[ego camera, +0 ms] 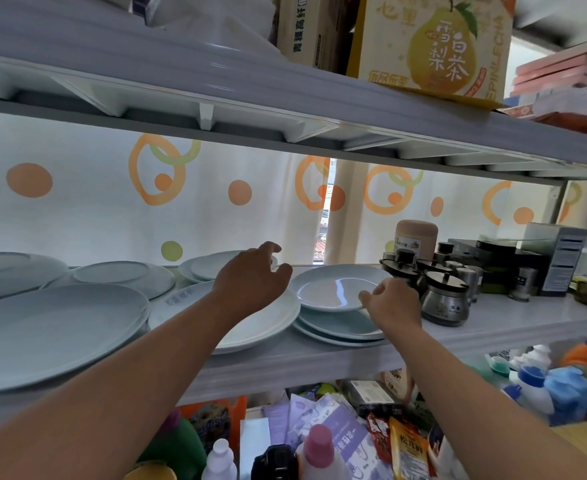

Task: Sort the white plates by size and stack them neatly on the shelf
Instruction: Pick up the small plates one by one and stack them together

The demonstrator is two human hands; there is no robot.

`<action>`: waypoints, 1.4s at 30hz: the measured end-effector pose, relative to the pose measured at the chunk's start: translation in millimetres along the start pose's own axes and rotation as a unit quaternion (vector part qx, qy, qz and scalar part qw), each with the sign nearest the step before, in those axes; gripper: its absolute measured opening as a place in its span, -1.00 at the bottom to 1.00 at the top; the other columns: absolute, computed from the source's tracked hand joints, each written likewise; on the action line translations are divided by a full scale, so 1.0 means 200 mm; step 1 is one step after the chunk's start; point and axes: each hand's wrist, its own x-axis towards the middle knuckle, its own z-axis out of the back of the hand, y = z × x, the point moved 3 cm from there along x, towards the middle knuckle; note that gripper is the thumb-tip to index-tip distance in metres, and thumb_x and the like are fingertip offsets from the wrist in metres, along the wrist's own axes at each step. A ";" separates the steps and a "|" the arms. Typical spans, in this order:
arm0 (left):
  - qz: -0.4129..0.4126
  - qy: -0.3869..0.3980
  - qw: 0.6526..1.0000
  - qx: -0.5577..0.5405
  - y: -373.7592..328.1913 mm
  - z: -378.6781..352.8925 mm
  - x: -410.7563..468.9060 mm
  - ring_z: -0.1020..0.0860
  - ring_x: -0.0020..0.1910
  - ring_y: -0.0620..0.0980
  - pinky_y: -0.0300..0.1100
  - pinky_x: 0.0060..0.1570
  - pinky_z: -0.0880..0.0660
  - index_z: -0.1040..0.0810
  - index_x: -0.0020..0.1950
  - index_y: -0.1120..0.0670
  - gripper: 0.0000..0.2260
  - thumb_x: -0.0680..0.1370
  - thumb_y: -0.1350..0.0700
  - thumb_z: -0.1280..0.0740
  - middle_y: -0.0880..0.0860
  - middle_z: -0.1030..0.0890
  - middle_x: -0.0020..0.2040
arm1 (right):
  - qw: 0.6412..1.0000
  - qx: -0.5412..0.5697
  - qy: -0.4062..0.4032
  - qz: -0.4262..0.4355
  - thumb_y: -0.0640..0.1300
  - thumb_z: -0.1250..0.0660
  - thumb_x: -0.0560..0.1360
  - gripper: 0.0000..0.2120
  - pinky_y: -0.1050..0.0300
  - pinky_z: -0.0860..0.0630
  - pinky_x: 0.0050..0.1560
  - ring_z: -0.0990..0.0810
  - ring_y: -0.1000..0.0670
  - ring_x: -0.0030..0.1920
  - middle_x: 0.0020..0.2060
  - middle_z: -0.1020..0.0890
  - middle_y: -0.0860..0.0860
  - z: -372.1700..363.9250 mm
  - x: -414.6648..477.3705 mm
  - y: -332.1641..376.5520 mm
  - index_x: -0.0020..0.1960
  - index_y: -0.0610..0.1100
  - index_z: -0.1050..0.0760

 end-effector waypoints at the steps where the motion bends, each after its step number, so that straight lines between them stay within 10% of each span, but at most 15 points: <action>1: -0.001 -0.001 1.000 0.001 0.00 0.00 0.00 -0.45 0.30 0.04 -0.15 0.14 -0.33 -0.36 0.38 0.00 -0.61 0.56 -0.02 -0.17 0.02 -0.54 0.30 | 1.000 -0.019 -0.009 0.010 -0.07 -0.33 0.45 -0.75 0.12 -0.40 -0.24 -0.57 -0.13 -0.16 -0.25 -0.60 -0.12 0.01 0.00 0.00 -0.09 -0.28 -0.56; 34: 0.060 0.030 0.984 0.168 0.52 0.24 0.17 -0.53 0.16 0.06 -0.09 0.14 -0.44 -0.50 0.23 0.00 -0.67 0.52 -0.05 -0.18 0.03 -0.61 0.17 | 0.968 0.036 0.053 0.243 -0.15 -0.35 0.44 -0.82 0.07 -0.53 -0.01 -0.50 -0.04 -0.20 -0.10 -0.48 -0.08 -0.34 0.10 0.52 0.03 -0.17 -0.56; 42: 0.057 0.088 0.972 0.212 0.67 0.26 0.29 -0.51 0.18 0.07 -0.09 0.16 -0.44 -0.47 0.28 0.02 -0.65 0.52 -0.02 -0.20 0.06 -0.59 0.20 | 0.972 -0.061 0.098 0.204 -0.18 -0.13 0.52 -0.70 -0.03 -0.32 0.21 -0.50 -0.16 0.18 0.14 -0.59 -0.09 -0.54 0.23 0.67 0.18 -0.03 -0.52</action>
